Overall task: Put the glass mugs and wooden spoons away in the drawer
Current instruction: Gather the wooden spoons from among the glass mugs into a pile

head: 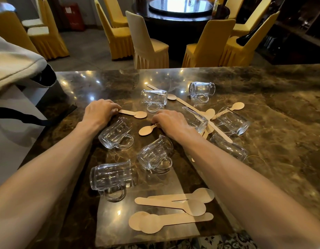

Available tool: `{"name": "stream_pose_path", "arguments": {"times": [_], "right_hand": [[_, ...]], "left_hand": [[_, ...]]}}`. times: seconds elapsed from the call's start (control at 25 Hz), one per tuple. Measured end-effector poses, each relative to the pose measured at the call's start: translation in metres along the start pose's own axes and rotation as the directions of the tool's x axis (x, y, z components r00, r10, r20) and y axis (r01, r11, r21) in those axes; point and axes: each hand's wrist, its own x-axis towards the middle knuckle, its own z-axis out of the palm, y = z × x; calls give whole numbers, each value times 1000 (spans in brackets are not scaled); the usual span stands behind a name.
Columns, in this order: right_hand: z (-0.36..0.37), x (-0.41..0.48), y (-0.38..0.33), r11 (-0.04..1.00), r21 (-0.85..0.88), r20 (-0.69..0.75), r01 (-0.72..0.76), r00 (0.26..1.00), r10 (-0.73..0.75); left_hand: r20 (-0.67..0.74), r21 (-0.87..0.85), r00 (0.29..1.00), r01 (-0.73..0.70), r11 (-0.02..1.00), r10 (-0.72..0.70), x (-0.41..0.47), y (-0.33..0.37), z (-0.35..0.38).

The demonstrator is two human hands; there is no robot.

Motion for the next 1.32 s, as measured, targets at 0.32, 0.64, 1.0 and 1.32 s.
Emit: {"name": "stream_pose_path", "arguments": {"times": [0.32, 0.64, 1.0, 1.32], "right_hand": [[-2, 0, 2, 995, -99, -92, 33, 995, -42], [-15, -19, -1, 994, 1, -302, 106, 948, -100], [-37, -81, -13, 982, -46, -397, 183, 899, -186], [-43, -136, -28, 973, -85, -443, 213, 867, -228]], "left_hand": [[-75, 27, 997, -25, 999, 27, -4, -6, 1], [-165, 25, 986, -10, 1000, 14, -10, -6, -19], [-131, -368, 991, -55, 928, 7, -24, 33, -77], [107, -592, 972, -108, 799, 210, -63, 78, -108]]}}
